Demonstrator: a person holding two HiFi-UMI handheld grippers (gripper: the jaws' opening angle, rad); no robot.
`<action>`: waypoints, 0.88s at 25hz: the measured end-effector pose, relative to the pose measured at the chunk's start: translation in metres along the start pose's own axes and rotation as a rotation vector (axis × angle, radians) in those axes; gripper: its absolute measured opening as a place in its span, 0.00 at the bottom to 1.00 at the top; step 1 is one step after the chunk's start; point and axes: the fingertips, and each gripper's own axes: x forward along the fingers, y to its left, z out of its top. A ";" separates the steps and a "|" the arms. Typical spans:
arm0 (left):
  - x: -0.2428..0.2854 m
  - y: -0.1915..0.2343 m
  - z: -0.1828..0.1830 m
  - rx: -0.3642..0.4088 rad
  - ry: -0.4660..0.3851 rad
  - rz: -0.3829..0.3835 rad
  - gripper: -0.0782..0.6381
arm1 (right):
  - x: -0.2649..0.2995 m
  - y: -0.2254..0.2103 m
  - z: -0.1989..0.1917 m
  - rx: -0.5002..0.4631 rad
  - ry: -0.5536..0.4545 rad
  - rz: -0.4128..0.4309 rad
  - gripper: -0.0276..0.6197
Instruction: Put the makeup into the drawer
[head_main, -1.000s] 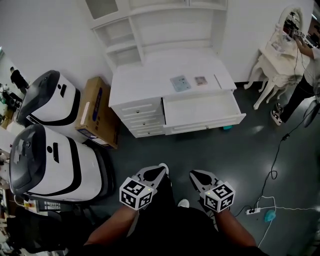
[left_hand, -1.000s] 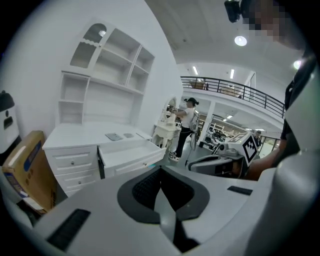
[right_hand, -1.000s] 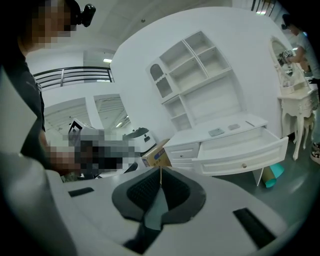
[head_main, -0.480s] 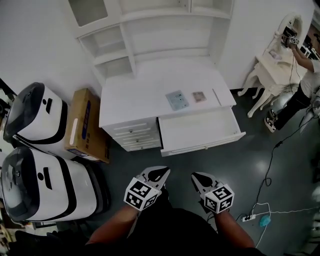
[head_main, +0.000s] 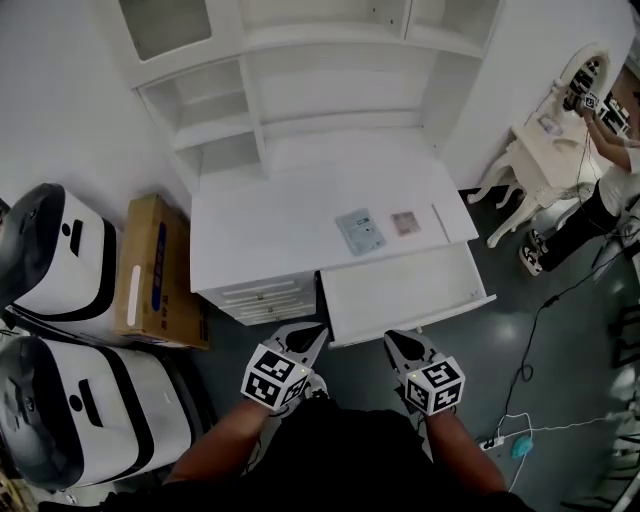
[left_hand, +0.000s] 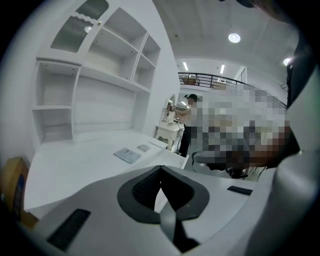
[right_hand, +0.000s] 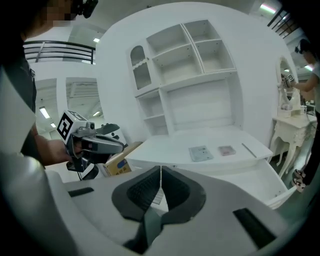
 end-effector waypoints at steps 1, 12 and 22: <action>0.003 0.007 0.001 -0.001 -0.002 -0.006 0.12 | 0.007 -0.005 0.002 0.000 -0.003 -0.019 0.09; 0.033 0.053 0.005 -0.014 0.022 0.013 0.12 | 0.066 -0.042 0.018 -0.093 0.066 -0.040 0.09; 0.065 0.074 0.007 -0.140 0.034 0.191 0.12 | 0.115 -0.097 0.027 -0.190 0.153 0.074 0.09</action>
